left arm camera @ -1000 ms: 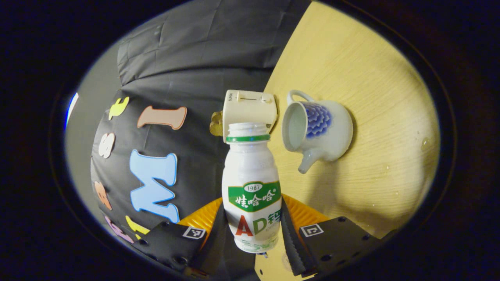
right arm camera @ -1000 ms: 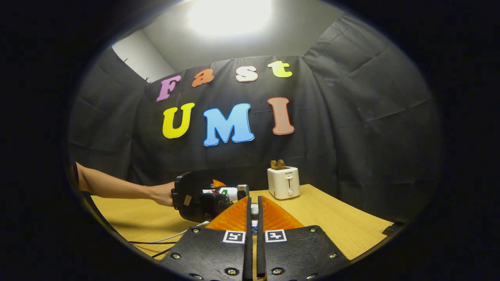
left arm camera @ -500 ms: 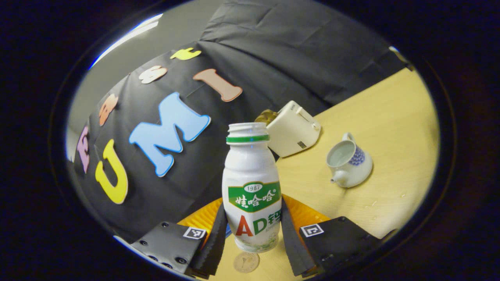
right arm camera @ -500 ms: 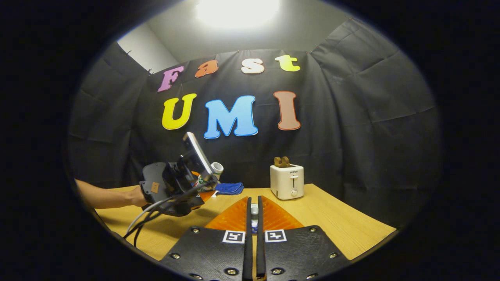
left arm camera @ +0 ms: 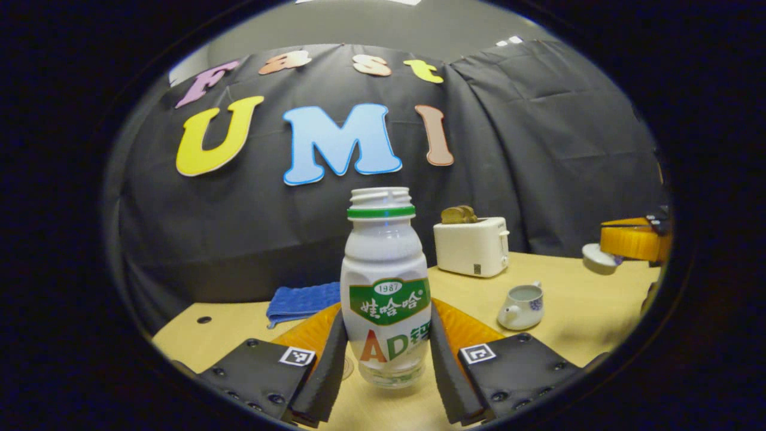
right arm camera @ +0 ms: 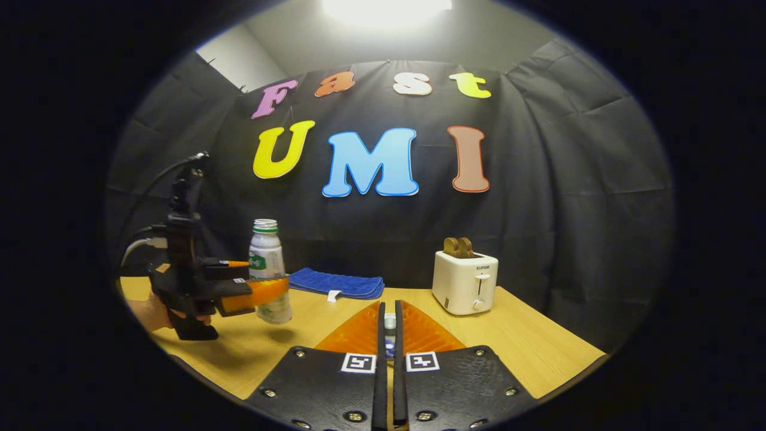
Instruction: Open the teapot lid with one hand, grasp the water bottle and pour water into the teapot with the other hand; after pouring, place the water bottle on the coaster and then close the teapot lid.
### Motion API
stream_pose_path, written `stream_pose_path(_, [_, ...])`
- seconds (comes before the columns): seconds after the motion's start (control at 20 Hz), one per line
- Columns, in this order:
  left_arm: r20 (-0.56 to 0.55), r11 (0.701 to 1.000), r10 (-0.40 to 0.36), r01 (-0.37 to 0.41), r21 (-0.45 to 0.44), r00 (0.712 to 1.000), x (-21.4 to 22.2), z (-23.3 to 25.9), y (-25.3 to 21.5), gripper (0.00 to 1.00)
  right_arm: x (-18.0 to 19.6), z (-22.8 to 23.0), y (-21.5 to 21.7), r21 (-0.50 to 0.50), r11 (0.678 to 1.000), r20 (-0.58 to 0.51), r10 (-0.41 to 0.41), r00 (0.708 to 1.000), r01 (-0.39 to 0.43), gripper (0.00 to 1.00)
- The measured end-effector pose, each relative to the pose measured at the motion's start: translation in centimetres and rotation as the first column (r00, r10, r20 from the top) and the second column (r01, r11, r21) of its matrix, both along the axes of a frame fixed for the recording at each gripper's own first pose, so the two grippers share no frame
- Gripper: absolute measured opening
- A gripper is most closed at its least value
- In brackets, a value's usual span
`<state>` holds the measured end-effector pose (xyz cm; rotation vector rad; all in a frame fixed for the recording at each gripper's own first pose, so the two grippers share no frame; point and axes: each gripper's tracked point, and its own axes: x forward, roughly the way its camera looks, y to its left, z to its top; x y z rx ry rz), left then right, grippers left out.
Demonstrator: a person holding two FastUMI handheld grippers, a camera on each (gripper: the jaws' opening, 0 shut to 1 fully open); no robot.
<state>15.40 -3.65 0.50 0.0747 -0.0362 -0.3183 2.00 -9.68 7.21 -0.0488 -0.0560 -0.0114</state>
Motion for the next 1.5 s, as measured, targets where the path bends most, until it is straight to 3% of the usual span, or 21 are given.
stream_pose_path(0.1, [-0.005, 0.998, -0.007, 0.007, -0.067, 1.000, -0.8, 0.1, 1.1, 0.74, 2.4, -0.4, 0.1, 0.024, 1.000, -0.026, 0.001, 1.000, 0.000, 0.04])
stream_pose_path(0.25, [0.044, 0.998, 0.021, -0.018, -0.067, 0.999, -1.9, 1.5, 3.2, 0.78, 5.5, -1.3, -0.9, 0.054, 0.998, -0.062, -0.025, 0.998, 0.029, 0.04])
stream_pose_path(0.35, [0.076, 0.996, 0.032, -0.026, -0.083, 0.997, -2.4, 2.4, 4.1, 0.73, 6.9, -2.1, -1.3, 0.060, 0.997, -0.079, -0.035, 0.996, 0.040, 0.04])
stream_pose_path(0.4, [0.077, 0.995, 0.028, -0.020, -0.101, 0.997, -2.4, 2.3, 4.1, 0.78, 7.5, -2.8, -1.6, 0.062, 0.997, -0.096, -0.041, 0.995, 0.047, 0.04])
stream_pose_path(0.5, [0.058, 0.993, 0.035, -0.029, -0.111, 0.998, -1.9, 1.7, 4.8, 0.73, 8.5, -4.1, -2.2, 0.066, 0.996, -0.120, -0.054, 0.991, 0.062, 0.04])
stream_pose_path(0.65, [0.047, 0.993, 0.059, -0.053, -0.103, 0.997, -1.5, 1.4, 5.6, 0.78, 9.3, -4.6, -2.6, 0.071, 0.995, -0.122, -0.066, 0.990, 0.075, 0.04])
stream_pose_path(0.7, [0.047, 0.993, 0.058, -0.053, -0.103, 0.997, -1.5, 1.5, 5.6, 0.74, 9.4, -4.5, -2.7, 0.057, 0.995, -0.115, -0.074, 0.991, 0.081, 0.04])
stream_pose_path(0.75, [0.052, 0.993, 0.060, -0.055, -0.107, 0.997, -1.6, 1.7, 5.7, 0.78, 9.5, -4.8, -2.9, 0.050, 0.995, -0.120, -0.079, 0.990, 0.086, 0.04])
stream_pose_path(0.8, [0.057, 0.992, 0.059, -0.053, -0.111, 0.997, -1.7, 2.0, 5.8, 0.73, 9.7, -5.2, -2.9, 0.057, 0.995, -0.129, -0.075, 0.989, 0.083, 0.04])
stream_pose_path(0.9, [0.057, 0.992, 0.055, -0.049, -0.115, 0.997, -1.7, 2.0, 5.7, 0.78, 9.9, -6.2, -2.8, 0.076, 0.994, -0.155, -0.071, 0.985, 0.084, 0.04])
stream_pose_path(0.95, [0.046, 0.993, 0.055, -0.050, -0.107, 0.997, -1.6, 1.6, 5.7, 0.73, 10.0, -6.5, -2.9, 0.068, 0.994, -0.165, -0.076, 0.983, 0.088, 0.04])
stream_pose_path(1.0, [0.041, 0.993, 0.064, -0.060, -0.100, 0.997, -1.5, 1.4, 5.8, 0.78, 10.1, -6.7, -3.1, 0.058, 0.994, -0.166, -0.083, 0.983, 0.094, 0.04])
stream_pose_path(1.25, [0.025, 0.995, 0.067, -0.065, -0.078, 0.997, -1.3, 0.9, 5.8, 0.78, 10.3, -7.8, -3.1, 0.051, 0.994, -0.194, -0.082, 0.978, 0.094, 0.04])
stream_pose_path(1.35, [0.028, 0.994, 0.072, -0.070, -0.085, 0.997, -1.2, 1.1, 6.1, 0.74, 10.4, -8.0, -3.0, 0.050, 0.994, -0.196, -0.085, 0.977, 0.097, 0.04])
stream_pose_path(1.4, [0.030, 0.993, 0.078, -0.075, -0.087, 0.996, -1.2, 1.2, 6.4, 0.78, 10.4, -8.1, -3.0, 0.047, 0.994, -0.197, -0.088, 0.976, 0.099, 0.04])
stream_pose_path(1.5, [0.030, 0.992, 0.094, -0.091, -0.083, 0.995, -1.1, 1.2, 7.0, 0.78, 10.0, -7.8, -3.0, 0.044, 0.994, -0.195, -0.090, 0.977, 0.100, 0.11])
